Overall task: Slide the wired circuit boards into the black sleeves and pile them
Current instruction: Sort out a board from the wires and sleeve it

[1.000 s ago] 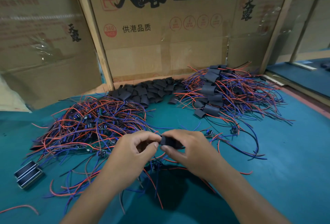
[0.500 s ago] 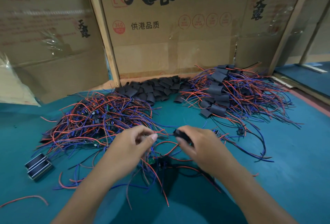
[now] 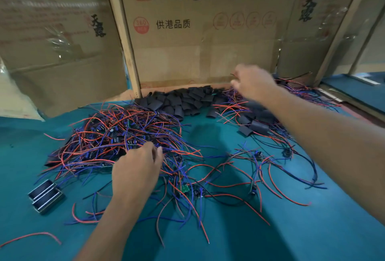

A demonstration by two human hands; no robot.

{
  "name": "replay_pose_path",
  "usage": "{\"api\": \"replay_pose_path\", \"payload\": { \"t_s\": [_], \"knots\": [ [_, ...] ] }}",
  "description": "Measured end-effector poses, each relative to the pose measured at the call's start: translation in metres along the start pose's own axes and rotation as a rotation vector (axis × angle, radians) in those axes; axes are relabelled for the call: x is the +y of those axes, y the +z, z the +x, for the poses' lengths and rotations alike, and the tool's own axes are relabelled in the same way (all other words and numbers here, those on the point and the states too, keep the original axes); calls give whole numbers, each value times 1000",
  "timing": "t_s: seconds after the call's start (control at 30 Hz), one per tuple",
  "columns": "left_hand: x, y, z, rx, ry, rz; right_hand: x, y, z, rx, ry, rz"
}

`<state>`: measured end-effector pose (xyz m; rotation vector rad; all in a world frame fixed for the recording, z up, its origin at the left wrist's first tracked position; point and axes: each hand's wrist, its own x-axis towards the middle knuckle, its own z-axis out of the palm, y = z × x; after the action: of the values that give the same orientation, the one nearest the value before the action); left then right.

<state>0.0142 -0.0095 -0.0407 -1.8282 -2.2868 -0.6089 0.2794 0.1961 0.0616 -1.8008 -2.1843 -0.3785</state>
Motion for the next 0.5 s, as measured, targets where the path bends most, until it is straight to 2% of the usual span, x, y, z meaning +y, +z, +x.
{"api": "replay_pose_path", "payload": {
  "t_s": [0.1, 0.23, 0.37, 0.5],
  "knots": [
    [2, 5, -1, -17, 15, 19, -46, 43, -1, -221, -194, -59],
    [-4, 9, -1, -36, 21, 44, -71, 88, 5, -375, -141, -70],
    [-5, 11, -1, -17, 31, 43, -76, 99, 12, -369, -114, -87],
    [0, 8, -3, -65, 40, 18, -79, 78, 5, -288, -104, -148]
  ]
}}
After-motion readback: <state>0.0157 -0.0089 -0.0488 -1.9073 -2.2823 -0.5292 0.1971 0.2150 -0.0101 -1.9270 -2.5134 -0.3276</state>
